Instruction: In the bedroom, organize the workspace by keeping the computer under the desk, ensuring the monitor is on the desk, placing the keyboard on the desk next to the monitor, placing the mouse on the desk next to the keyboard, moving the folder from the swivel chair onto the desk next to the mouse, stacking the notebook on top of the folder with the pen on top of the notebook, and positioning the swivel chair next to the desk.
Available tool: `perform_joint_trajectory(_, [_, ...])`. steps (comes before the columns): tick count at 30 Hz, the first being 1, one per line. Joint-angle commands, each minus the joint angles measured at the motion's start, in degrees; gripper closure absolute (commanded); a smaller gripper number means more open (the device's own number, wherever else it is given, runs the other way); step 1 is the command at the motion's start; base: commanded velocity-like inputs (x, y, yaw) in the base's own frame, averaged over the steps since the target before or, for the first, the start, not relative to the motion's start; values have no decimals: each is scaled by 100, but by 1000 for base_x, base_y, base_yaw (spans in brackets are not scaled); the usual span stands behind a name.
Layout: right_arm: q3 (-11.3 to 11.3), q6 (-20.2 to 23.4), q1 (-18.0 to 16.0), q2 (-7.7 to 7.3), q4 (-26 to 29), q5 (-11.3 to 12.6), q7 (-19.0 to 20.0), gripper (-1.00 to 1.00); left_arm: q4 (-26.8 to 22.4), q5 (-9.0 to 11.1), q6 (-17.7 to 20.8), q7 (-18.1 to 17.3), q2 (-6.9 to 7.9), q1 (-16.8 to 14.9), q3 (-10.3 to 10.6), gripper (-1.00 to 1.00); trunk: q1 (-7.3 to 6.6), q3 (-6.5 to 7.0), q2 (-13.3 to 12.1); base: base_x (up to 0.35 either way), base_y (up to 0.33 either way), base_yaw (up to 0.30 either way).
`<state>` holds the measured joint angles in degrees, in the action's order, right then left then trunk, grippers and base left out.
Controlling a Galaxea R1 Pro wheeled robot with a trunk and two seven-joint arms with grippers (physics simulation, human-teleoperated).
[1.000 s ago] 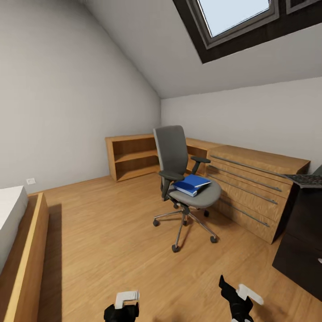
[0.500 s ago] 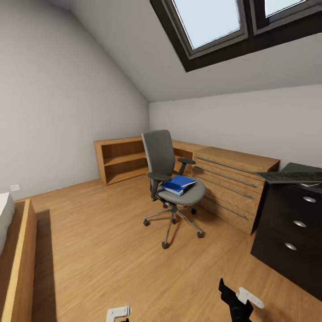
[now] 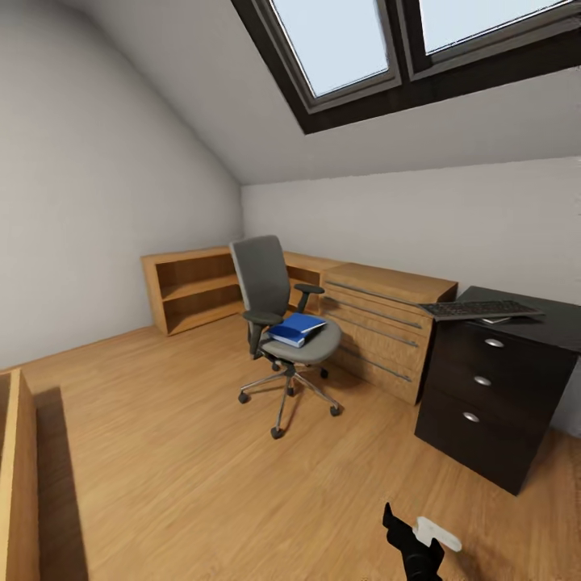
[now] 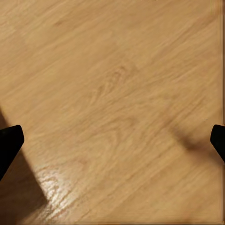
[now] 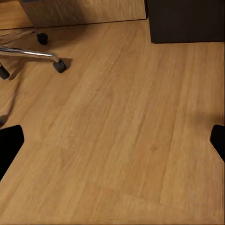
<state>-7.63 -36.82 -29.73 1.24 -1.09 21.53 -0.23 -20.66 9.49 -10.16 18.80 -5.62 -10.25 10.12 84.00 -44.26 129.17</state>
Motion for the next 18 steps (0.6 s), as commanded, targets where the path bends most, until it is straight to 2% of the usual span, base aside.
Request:
perform_joint_trajectory(1, [-47, -22, -7, 10, -12, -61, -29, -100, 8, 61, -33, 36, 5, -3, 47, -100, -24, 4, -39, -20, 0, -134])
perform_joint_trajectory(11, [-45, 4, -7, 25, -14, -284, -81, -100, 26, 90, -54, 36, 26, -3, 25, -100, -244, 100, -440, -21, 0, -128])
perform_joint_trajectory(18, [-36, 22, -7, 26, -14, -363, -89, -100, 27, 204, -56, 36, 23, -3, 2, -100, -398, 166, -720, -266, 0, -102])
